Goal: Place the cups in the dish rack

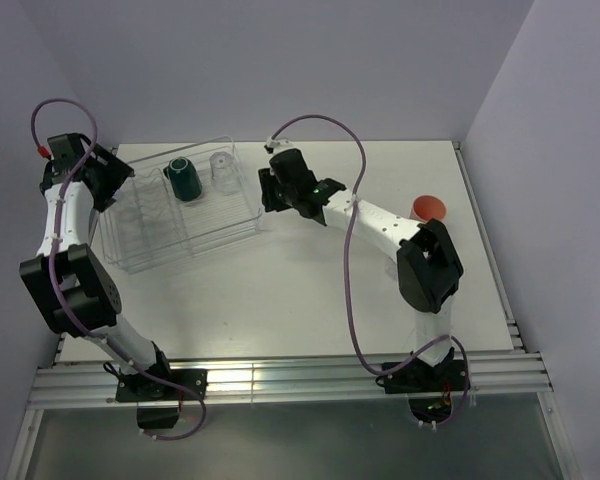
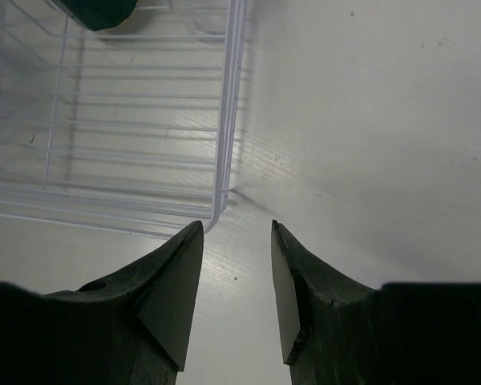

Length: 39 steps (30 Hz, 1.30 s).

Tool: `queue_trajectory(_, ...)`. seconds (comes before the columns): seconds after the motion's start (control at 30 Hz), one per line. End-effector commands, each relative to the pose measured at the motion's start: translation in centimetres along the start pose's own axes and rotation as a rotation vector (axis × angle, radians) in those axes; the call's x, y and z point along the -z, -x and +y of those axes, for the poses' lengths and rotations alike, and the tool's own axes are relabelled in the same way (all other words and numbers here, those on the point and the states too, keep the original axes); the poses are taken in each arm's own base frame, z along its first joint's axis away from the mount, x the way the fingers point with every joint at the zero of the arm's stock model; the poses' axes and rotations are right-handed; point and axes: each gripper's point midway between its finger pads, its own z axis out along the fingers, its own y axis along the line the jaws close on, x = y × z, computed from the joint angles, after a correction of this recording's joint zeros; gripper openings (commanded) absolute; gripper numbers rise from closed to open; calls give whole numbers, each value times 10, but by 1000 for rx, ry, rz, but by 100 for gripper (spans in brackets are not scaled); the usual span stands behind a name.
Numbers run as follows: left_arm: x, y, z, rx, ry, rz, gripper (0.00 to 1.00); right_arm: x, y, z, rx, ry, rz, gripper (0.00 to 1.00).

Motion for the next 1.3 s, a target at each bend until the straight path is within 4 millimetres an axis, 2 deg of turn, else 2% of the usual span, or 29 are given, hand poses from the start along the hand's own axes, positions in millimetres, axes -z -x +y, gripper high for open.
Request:
queue_trajectory(0.0, 37, 6, -38, -69, -115, -83, 85, 51, 64, -3, -18, -35, -140, 47)
queue_trajectory(0.03, 41, 3, -43, -87, -122, -89, 85, 57, 70, -6, -27, -57, -151, 47)
queue_trajectory(0.07, 55, -2, -57, -114, -152, -106, 85, 66, 69, -13, -33, -94, -139, 47)
queue_trajectory(0.1, 61, -8, -65, -131, -171, -109, 85, 84, 84, -24, -56, -158, -183, 47)
queue_trajectory(0.13, 77, -17, -82, -165, -219, -119, 86, 94, 87, -33, -67, -208, -194, 47)
queue_trajectory(0.17, 85, -22, -89, -178, -243, -121, 86, 106, 82, -45, -70, -271, -170, 48)
queue_trajectory(0.2, 94, -27, -99, -192, -278, -123, 86, 123, 89, -54, -99, -316, -195, 50)
queue_trajectory(0.23, 109, -43, -113, -226, -334, -116, 86, 135, 91, -74, -115, -408, -210, 50)
queue_trajectory(0.3, 126, -63, -130, -267, -405, -101, 86, 157, 74, -98, -155, -497, -162, 50)
queue_trajectory(0.33, 140, -84, -143, -310, -455, -78, 86, 162, 65, -108, -166, -528, -143, 50)
queue_trajectory(0.37, 146, -93, -148, -324, -477, -69, 86, 169, 57, -119, -179, -553, -126, 50)
queue_trajectory(0.4, 153, -104, -152, -340, -503, -58, 86, 177, 39, -127, -205, -571, -109, 50)
queue_trajectory(0.43, 163, -123, -159, -359, -552, -37, 86, 180, 29, -133, -216, -583, -96, 50)
queue_trajectory(0.47, 168, -133, -163, -368, -580, -25, 86, 183, 20, -139, -232, -596, -89, 50)
queue_trajectory(0.5, 168, -146, -162, -380, -595, 0, 86, 187, 0, -147, -242, -616, -62, 50)
queue_trajectory(0.53, 179, -160, -168, -397, -632, 20, 86, 189, -12, -154, -251, -639, -49, 50)
queue_trajectory(0.57, 183, -166, -170, -406, -651, 26, 86, 191, -21, -164, -274, -663, -38, 50)
queue_trajectory(0.6, 184, -176, -169, -415, -659, 45, 86, 194, -40, -170, -292, -677, -16, 50)
queue_trajectory(0.73, 206, -206, -173, -448, -744, 92, 86, 195, -68, -184, -347, -685, 15, 50)
queue_trajectory(0.87, 214, -220, -171, -468, -776, 115, 86, 198, -94, -203, -392, -767, 42, 51)
queue_trajectory(0.97, 215, -225, -166, -471, -783, 118, 87, 198, -106, -216, -429, -784, 61, 50)
queue_trajectory(1.27, 212, -234, -164, -468, -792, 143, 86, 189, -123, -234, -462, -789, 99, 50)
